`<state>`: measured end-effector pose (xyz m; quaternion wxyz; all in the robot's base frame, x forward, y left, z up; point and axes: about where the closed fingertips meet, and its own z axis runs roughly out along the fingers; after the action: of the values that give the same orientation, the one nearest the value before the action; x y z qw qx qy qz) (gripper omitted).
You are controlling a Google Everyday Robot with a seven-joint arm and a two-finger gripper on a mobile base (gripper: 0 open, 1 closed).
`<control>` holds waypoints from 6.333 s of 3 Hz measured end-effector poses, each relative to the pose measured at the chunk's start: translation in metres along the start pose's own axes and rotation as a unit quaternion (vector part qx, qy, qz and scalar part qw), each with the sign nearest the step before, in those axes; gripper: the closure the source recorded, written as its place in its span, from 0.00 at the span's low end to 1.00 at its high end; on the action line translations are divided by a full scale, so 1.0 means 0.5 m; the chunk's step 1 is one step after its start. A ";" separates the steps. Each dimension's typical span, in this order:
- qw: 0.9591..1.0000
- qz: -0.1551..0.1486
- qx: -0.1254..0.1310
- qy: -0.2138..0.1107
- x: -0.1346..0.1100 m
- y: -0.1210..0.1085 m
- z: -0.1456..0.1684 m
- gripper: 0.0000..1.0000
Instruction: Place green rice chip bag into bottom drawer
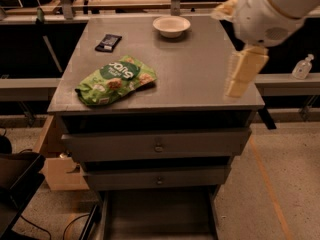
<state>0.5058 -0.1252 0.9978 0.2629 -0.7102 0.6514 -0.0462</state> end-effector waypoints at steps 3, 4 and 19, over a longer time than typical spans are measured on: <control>0.986 -0.153 0.032 -0.062 -0.111 -0.052 0.031 0.00; 0.984 -0.165 0.038 -0.053 -0.122 -0.052 0.029 0.00; 0.964 -0.215 -0.157 0.009 -0.227 0.112 0.176 1.00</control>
Offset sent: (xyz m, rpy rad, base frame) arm 0.0216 0.0508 0.0097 0.0355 -0.1032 0.2039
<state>0.4744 0.0093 0.9293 0.1260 -0.8656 0.4846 -0.0049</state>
